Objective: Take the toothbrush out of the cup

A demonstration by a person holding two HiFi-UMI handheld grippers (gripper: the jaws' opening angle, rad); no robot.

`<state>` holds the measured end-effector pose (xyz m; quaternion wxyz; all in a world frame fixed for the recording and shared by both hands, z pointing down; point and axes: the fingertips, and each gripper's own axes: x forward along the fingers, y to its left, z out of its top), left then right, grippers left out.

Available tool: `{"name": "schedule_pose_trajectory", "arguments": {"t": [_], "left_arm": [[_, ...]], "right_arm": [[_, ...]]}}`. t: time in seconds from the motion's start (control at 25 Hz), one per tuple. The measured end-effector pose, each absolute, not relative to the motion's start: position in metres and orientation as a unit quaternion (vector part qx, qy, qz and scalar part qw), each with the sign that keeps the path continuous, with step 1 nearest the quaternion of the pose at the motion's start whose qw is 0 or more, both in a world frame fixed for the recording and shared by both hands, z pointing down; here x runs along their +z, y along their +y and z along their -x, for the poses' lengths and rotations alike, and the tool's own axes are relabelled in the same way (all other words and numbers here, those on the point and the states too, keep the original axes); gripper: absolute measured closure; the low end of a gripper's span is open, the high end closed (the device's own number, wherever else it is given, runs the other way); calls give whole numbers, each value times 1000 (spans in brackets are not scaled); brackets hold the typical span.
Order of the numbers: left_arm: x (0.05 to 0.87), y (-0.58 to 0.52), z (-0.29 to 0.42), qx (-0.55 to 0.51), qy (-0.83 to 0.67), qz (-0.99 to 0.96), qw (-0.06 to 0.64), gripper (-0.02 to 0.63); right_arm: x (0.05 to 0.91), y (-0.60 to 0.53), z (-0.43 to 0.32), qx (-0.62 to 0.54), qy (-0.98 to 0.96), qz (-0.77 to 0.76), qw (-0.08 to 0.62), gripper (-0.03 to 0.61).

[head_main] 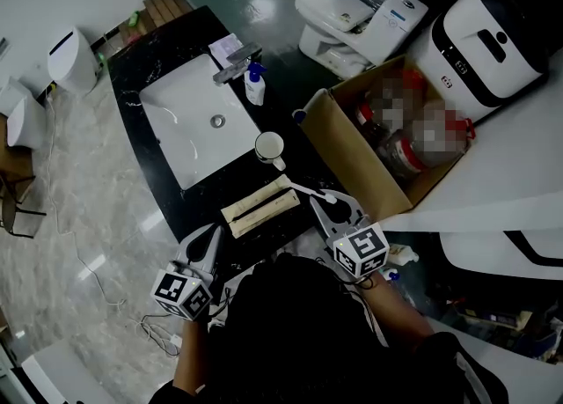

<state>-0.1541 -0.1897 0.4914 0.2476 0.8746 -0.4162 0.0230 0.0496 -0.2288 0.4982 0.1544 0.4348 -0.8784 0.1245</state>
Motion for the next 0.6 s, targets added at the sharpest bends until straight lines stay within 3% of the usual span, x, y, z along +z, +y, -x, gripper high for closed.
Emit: {"name": "schedule_pose_trajectory", "arguments": {"t": [0.6], "left_arm": [[487, -188, 135, 23, -417, -874, 248, 607]], "right_arm": [[527, -197, -51, 118, -890, -393, 198, 525]]}}
